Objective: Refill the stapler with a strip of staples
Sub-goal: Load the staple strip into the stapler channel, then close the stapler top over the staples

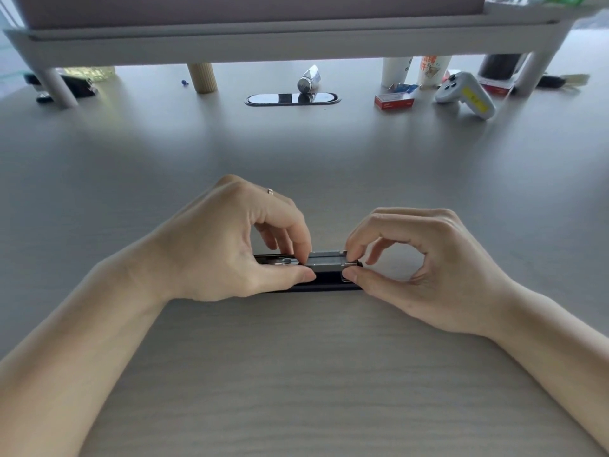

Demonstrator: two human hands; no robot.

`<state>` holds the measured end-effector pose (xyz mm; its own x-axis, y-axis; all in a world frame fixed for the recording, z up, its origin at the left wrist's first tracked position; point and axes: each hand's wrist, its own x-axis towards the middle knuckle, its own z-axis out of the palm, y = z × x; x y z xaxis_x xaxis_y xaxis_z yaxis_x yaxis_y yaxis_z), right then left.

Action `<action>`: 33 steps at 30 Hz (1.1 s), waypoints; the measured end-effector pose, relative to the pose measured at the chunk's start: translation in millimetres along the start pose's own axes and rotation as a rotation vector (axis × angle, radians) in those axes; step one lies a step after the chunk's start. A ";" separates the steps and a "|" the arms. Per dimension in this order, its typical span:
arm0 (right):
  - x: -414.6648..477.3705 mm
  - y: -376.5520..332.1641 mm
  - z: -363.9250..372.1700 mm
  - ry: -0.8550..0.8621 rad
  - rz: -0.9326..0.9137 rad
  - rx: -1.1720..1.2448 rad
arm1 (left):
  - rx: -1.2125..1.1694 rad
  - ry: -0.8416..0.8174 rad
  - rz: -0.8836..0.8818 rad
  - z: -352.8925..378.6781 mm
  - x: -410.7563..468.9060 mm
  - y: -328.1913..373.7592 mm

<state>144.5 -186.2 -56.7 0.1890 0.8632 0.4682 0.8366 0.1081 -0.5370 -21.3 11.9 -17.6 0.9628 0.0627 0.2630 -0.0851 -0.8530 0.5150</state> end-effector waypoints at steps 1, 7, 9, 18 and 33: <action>0.4 0.0 0.3 0.007 0.003 0.006 | 0.010 0.008 -0.016 -0.4 -0.1 1.8; -1.3 -1.5 0.5 0.026 0.115 0.066 | 0.031 -0.122 -0.204 -19.1 -11.7 -0.6; -1.3 -2.4 1.5 0.032 0.135 0.044 | 0.162 -0.150 -0.310 -29.3 -29.2 -7.2; 2.3 -9.9 4.7 0.028 0.245 0.073 | 0.051 -0.030 -0.455 -50.9 -76.0 -17.3; 0.8 -13.5 6.9 0.087 0.307 0.116 | 0.148 -0.120 -0.231 -30.7 18.8 37.4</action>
<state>129.8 -183.5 -54.0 0.4703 0.8193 0.3280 0.6709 -0.0905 -0.7360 -14.2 -2.9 31.7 0.9764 0.2100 0.0501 0.1698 -0.8901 0.4230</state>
